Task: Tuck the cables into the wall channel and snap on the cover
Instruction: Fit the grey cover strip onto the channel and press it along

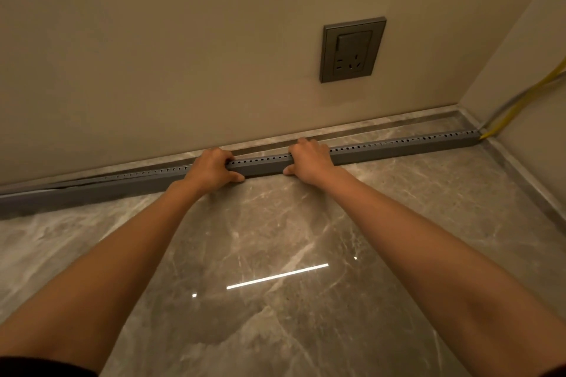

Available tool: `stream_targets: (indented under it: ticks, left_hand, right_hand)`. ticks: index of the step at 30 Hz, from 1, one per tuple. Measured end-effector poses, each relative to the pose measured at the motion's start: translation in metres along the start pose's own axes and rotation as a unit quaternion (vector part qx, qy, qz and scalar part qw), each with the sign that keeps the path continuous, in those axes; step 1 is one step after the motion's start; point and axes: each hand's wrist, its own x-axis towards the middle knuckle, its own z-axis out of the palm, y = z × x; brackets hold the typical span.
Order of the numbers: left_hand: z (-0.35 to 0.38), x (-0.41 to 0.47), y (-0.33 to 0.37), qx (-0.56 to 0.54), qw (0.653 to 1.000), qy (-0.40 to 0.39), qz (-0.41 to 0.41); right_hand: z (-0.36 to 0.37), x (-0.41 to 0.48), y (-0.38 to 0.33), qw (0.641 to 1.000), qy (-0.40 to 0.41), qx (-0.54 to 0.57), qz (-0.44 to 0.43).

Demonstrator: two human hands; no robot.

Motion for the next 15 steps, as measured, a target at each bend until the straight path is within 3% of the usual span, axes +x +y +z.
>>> stream_targets:
  ticks: [6, 15]
  left_hand:
    - [-0.007, -0.008, -0.027, 0.003, 0.999, -0.007, 0.034]
    - [-0.011, -0.002, -0.040, 0.030, 0.995, -0.014, 0.099]
  right_hand:
    - [0.011, 0.007, -0.046, 0.999, 0.006, 0.045, -0.031]
    - [0.016, 0.009, -0.073, 0.997, 0.022, 0.072, 0.016]
